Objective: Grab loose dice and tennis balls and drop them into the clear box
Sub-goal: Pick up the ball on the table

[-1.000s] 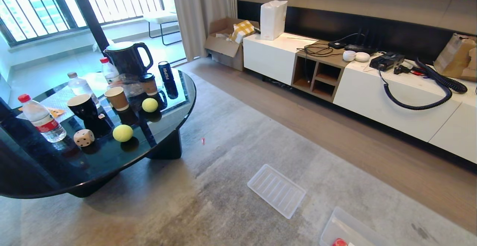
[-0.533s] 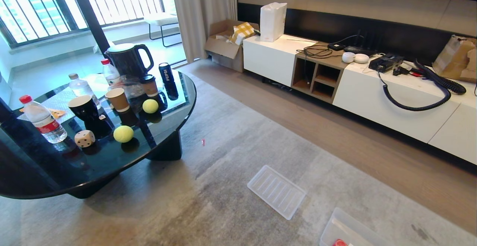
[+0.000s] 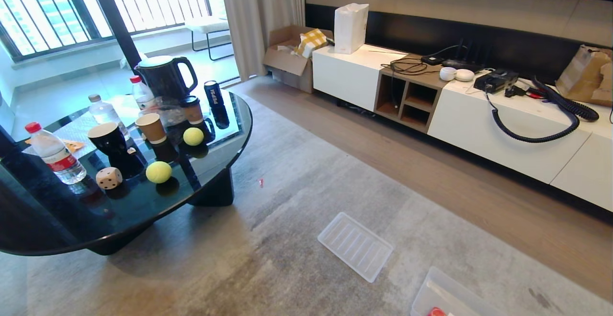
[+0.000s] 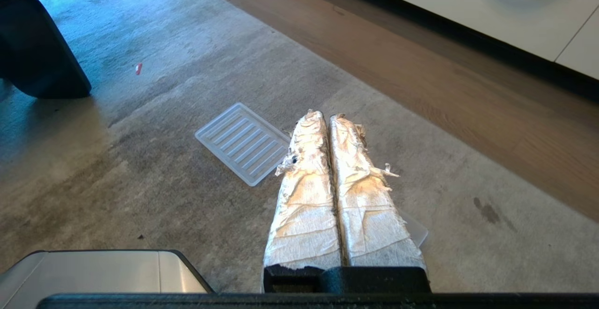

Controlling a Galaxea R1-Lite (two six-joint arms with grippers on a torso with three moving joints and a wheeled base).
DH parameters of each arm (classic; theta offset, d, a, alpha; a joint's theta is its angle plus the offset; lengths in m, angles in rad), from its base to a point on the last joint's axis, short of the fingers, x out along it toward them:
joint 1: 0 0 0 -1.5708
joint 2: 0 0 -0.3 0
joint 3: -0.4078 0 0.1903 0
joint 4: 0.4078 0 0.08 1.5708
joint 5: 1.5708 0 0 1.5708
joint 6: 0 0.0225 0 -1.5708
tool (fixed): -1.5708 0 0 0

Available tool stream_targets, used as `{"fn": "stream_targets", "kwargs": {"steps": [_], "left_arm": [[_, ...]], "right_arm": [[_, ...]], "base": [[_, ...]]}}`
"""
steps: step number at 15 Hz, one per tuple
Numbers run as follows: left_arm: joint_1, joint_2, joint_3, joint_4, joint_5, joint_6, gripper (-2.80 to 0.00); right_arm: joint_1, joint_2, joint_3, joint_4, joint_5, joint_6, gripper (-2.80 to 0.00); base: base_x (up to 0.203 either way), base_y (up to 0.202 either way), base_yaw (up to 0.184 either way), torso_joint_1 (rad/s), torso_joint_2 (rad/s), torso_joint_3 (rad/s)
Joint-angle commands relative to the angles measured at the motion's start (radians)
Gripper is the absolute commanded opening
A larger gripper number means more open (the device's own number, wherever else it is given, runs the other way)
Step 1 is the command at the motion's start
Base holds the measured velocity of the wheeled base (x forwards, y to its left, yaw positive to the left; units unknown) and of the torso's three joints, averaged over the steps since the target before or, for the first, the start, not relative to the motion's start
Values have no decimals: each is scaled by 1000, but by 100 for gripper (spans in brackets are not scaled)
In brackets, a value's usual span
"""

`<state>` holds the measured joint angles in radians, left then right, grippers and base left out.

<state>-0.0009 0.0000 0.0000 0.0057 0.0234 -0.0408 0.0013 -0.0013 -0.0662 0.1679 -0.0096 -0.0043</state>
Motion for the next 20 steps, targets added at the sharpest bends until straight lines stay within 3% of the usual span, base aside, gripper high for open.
{"fn": "stream_targets", "kwargs": {"steps": [1,5,20], "left_arm": [[0,0,0,0,1,-1,-280],[-1,0,0,0,3,-2,-280],[1,0,0,2,6,-21,-280]], "right_arm": [[0,1,0,1,0,0,-280],[0,1,0,1,0,0,-280],[0,1,0,1,0,0,-280]], "base": [[0,0,0,0,0,0],[-2,-3,42,0,-1,2],[0,-9,161,3,3,3]]}}
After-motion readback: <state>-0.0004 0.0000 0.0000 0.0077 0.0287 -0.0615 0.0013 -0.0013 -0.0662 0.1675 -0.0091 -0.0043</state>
